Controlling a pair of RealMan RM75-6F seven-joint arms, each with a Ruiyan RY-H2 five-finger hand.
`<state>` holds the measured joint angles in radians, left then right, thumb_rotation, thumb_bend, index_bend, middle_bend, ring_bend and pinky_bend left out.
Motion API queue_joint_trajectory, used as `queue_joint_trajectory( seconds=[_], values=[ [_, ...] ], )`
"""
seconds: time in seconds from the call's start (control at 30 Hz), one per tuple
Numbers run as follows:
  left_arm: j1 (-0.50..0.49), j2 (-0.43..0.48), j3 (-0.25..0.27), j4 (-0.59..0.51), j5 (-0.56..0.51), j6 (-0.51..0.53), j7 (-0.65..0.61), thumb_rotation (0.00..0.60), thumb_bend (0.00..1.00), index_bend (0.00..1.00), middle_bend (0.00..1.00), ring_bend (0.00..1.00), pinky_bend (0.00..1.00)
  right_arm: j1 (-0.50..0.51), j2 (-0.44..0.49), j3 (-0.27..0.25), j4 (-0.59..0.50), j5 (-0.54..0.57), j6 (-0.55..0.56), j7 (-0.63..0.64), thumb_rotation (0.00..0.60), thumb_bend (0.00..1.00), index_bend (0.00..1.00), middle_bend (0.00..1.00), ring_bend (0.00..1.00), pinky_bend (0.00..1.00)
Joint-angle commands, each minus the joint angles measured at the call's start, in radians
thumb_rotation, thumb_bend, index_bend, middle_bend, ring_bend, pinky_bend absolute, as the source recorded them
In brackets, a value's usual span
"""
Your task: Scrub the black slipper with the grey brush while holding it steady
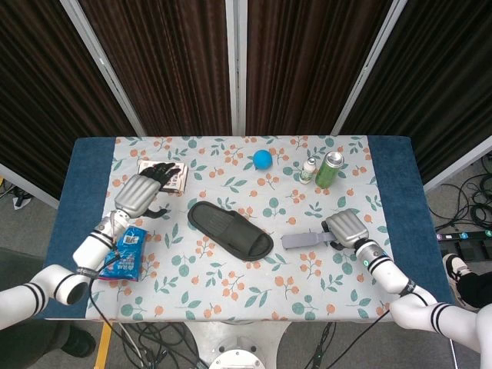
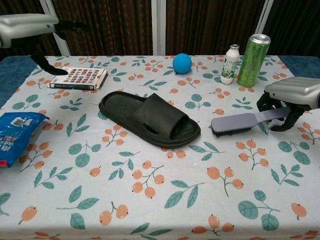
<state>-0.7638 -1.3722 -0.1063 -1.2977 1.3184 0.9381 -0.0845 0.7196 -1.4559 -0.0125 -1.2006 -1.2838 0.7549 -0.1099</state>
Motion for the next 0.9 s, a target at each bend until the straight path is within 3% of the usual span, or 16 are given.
queue_joint_trajectory(
  seconds=[0.03,0.13,0.3,0.43,0.6,0.9],
  values=[
    [0.043,0.028,0.003,-0.019,-0.005,0.040,-0.030,0.600,0.27,0.11,0.14,0.08,0.18,-0.010,0.012,0.005,-0.029,0.029,-0.010,-0.029,0.600,0.03,0.03,0.23,0.16,0.29],
    [0.071,0.045,0.012,-0.028,0.002,0.061,-0.051,0.600,0.27,0.11,0.14,0.08,0.18,-0.021,0.035,0.011,-0.069,0.045,0.000,-0.043,0.600,0.02,0.00,0.10,0.03,0.16],
    [0.129,0.094,0.022,-0.062,0.000,0.103,-0.085,0.600,0.27,0.11,0.14,0.08,0.18,-0.076,0.141,0.024,-0.189,0.012,0.103,0.008,0.600,0.02,0.00,0.01,0.00,0.09],
    [0.197,0.136,0.031,-0.092,-0.013,0.161,-0.122,0.600,0.26,0.11,0.14,0.08,0.18,-0.161,0.246,0.035,-0.270,-0.035,0.265,0.083,0.600,0.03,0.00,0.04,0.00,0.09],
    [0.318,0.151,0.044,-0.112,-0.067,0.283,-0.073,0.600,0.25,0.11,0.14,0.08,0.18,-0.304,0.335,0.027,-0.314,-0.052,0.477,0.110,0.600,0.16,0.00,0.14,0.04,0.14],
    [0.528,0.138,0.096,-0.204,-0.070,0.556,0.107,0.600,0.24,0.11,0.14,0.08,0.17,-0.530,0.343,-0.004,-0.337,-0.105,0.772,0.176,0.600,0.18,0.00,0.10,0.02,0.11]
  ],
)
